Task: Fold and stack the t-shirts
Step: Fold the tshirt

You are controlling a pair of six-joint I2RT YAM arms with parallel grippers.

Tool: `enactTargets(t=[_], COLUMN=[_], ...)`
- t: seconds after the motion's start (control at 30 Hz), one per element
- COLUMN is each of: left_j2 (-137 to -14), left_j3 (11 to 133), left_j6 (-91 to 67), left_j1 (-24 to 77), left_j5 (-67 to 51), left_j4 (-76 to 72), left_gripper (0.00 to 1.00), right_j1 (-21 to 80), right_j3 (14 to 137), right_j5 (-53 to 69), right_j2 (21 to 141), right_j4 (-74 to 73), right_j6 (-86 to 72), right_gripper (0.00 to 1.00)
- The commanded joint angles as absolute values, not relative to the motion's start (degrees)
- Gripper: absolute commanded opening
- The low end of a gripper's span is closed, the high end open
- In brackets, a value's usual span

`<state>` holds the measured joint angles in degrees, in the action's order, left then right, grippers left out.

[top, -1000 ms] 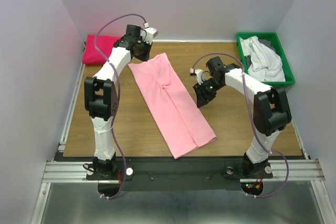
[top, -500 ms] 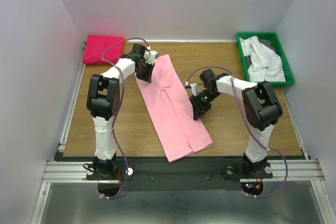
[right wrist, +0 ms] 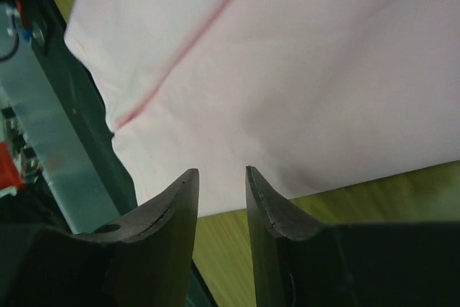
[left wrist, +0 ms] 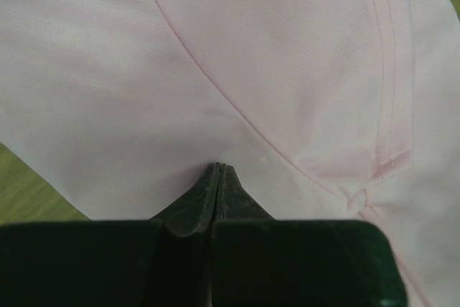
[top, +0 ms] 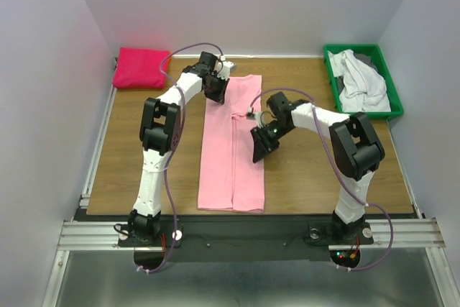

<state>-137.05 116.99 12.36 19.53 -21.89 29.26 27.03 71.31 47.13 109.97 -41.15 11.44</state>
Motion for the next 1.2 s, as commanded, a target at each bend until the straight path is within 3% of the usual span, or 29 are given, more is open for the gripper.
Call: enactTargets(t=[0.0, 0.13, 0.23, 0.7, 0.93, 1.17], left_j2=[-128.71, -119.22, -113.39, -113.46, -118.11, -126.03], left_j3=[117.88, 109.44, 101.71, 84.03, 83.32, 91.92], left_j6=[13.71, 13.54, 12.31, 4.75, 4.92, 4.57], left_j1=[18.98, 18.37, 18.11, 18.11, 17.93, 15.12], left_j5=[-23.55, -25.39, -28.21, -33.57, -32.7, -32.17], left_j4=[30.07, 26.56, 23.47, 16.44, 16.43, 17.49], left_gripper=[0.11, 0.22, 0.25, 0.19, 0.17, 0.16], right_j1=[23.21, 19.78, 19.78, 19.78, 19.78, 19.42], right_j3=[81.88, 89.97, 93.76, 99.76, 100.98, 107.31], right_j5=[45.01, 40.35, 37.18, 33.75, 29.8, 24.26], right_j2=[109.33, 112.76, 115.3, 127.08, 131.74, 137.45], right_j4=[-37.97, -37.53, -35.34, -31.03, -30.41, -30.15], right_j6=[9.06, 6.25, 2.74, -6.94, -7.29, -9.31], right_gripper=[0.38, 0.39, 0.39, 0.36, 0.35, 0.34])
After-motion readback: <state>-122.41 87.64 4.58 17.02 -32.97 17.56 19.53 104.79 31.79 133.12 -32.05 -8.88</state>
